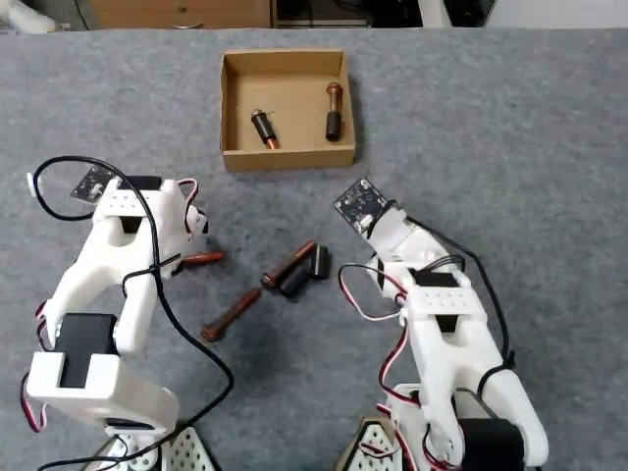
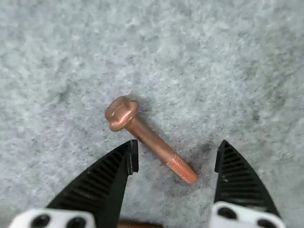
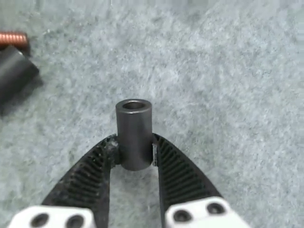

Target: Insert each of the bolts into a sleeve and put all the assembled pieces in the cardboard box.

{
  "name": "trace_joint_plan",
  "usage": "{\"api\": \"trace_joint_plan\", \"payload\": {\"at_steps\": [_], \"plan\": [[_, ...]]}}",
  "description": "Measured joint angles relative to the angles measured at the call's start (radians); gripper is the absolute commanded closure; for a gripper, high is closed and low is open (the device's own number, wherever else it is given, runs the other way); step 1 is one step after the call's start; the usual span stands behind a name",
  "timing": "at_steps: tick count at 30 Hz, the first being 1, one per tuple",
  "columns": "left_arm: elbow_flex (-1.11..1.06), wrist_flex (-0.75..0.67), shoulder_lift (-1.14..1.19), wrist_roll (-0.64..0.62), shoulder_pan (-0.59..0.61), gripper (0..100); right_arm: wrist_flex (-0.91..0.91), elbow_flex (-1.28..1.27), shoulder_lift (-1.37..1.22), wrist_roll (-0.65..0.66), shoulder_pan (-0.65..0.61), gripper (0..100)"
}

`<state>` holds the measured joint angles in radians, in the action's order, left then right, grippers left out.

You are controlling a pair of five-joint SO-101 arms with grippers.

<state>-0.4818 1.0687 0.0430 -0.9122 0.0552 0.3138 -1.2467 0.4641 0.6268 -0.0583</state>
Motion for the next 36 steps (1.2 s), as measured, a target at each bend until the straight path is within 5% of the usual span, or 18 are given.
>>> {"api": "trace_joint_plan", "payload": {"at_steps": [8,22,30,36], "plan": [[0.002,0.0,0.086,0.0,0.068,74,-0.002,0.0,-0.021,0.0,0.0,99.7],[0.275,0.21,0.244,0.091,0.086,94,-0.002,0.0,-0.028,0.0,0.0,99.7],[0.336,0.284,0.244,0.345,0.043,94,-0.002,0.0,-0.028,0.0,0.0,99.7],[0.39,0.284,0.255,0.657,0.023,94,-0.002,0.0,-0.028,0.0,0.0,99.7]]}}
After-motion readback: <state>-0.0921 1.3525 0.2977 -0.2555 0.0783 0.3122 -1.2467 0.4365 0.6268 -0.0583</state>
